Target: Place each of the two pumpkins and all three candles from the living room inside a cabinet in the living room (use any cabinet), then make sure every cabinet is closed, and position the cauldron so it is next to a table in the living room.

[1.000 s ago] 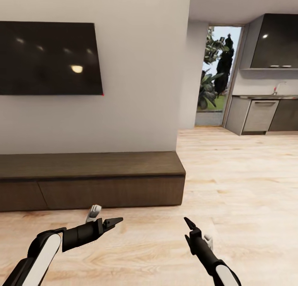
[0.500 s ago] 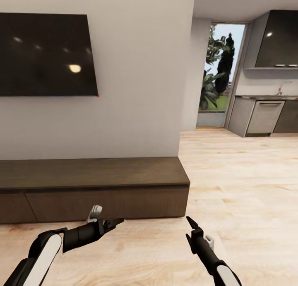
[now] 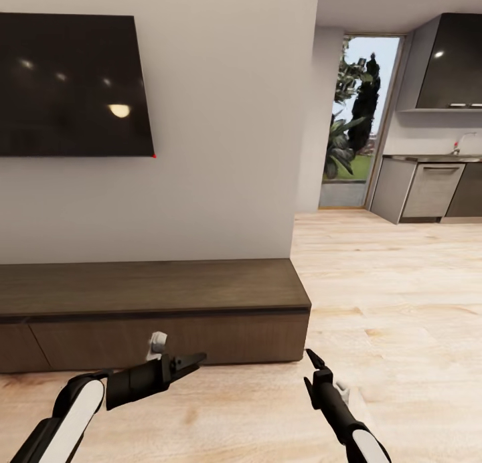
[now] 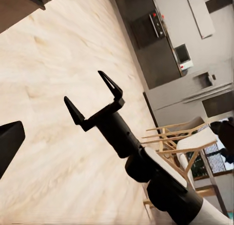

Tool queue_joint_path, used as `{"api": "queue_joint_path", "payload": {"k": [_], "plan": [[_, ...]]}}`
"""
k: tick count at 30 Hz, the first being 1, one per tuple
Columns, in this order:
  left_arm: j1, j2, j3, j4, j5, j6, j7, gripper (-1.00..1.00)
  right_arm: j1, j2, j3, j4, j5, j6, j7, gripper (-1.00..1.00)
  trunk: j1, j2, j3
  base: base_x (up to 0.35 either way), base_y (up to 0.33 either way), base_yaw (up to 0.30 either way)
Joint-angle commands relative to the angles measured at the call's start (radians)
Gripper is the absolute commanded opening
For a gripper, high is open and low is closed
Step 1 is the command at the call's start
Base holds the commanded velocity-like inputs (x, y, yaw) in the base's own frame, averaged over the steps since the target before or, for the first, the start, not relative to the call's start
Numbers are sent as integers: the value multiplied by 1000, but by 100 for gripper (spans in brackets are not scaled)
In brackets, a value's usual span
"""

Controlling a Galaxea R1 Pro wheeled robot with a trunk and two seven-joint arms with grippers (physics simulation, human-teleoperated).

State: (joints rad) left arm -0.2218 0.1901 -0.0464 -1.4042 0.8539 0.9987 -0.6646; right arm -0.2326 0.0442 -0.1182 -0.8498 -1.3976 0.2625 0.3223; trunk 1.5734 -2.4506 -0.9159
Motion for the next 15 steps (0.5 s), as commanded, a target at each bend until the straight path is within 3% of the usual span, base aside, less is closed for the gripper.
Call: {"api": "queue_joint_path", "payload": {"k": [1,4,7,9,11,15], "plan": [[-1,0,-7,1,1,4,-3,100,-1,1,-5,0,-9,-15,3,100,0,0,-1,2,0,0],[-1,-6,-27,6,16,5,-3,100,-1,5,-3,1,-11,-96,7,100,0,0,-1,1,0,0],[-3,-11,-105,35,106,6,-3,100,-1,6,-3,1,-18,-131,11,100,0,0,-1,0,0,0],[-11,-8,-134,57,167,5,-1,100,-1,6,-3,1,-20,-135,14,100,0,0,-1,0,0,0],[-17,-3,-146,67,200,5,0,100,-1,5,-3,1,-21,-136,19,100,0,0,-1,0,0,0],[-20,3,-146,73,230,5,-1,100,-1,5,-3,13,-22,-135,26,100,0,0,-1,0,0,0]]}}
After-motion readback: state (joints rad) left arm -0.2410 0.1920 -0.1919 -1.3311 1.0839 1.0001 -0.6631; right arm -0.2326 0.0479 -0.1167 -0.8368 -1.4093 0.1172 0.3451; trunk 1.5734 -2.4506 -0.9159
